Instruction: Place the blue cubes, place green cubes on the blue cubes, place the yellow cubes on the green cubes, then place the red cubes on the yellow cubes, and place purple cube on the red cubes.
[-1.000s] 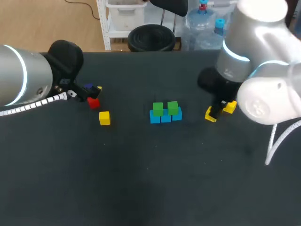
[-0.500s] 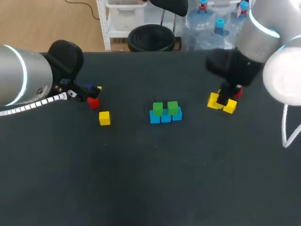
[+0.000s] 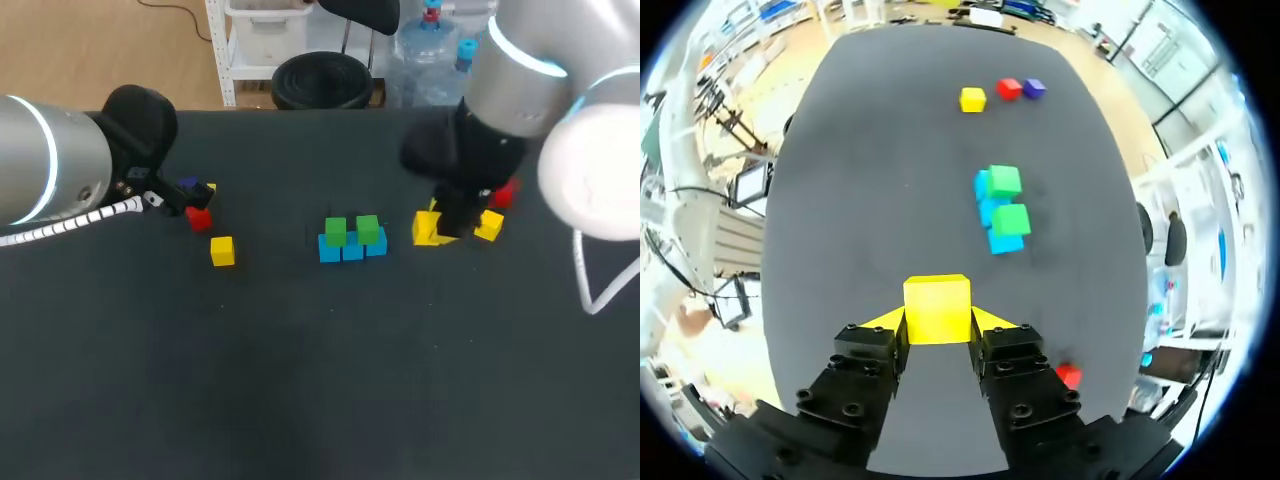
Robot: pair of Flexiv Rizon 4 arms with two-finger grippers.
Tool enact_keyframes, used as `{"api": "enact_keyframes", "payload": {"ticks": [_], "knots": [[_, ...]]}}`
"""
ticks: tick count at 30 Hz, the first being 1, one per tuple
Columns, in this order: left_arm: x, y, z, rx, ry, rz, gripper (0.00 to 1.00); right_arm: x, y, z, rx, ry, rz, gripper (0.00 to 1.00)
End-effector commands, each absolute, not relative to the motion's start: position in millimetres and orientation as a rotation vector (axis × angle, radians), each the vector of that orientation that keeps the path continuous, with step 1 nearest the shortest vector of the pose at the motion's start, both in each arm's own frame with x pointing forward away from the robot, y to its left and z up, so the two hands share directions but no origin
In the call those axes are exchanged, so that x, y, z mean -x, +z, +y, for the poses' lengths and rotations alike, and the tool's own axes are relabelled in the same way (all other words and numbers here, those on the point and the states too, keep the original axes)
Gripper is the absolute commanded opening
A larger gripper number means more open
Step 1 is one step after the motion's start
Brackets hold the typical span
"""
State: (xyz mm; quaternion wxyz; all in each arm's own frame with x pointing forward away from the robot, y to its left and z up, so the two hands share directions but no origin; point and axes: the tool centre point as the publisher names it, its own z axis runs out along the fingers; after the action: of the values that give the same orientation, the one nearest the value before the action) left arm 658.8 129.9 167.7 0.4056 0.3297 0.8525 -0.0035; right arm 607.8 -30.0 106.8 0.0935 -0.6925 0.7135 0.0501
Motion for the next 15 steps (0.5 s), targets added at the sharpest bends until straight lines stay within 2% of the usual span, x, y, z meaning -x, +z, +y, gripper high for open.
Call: {"api": "enact_keyframes", "payload": {"ticks": [1,15], "knots": [[-658.6,166.6,129.4,-0.828,-0.007,2.148,1.0,-615.9,95.1,-14.3,2.132,0.129,2.066,0.0],[-658.6,166.6,129.4,-0.828,-0.007,2.148,1.0,-606.1,99.5,-6.7,2.116,0.115,1.999,0.0]]}}
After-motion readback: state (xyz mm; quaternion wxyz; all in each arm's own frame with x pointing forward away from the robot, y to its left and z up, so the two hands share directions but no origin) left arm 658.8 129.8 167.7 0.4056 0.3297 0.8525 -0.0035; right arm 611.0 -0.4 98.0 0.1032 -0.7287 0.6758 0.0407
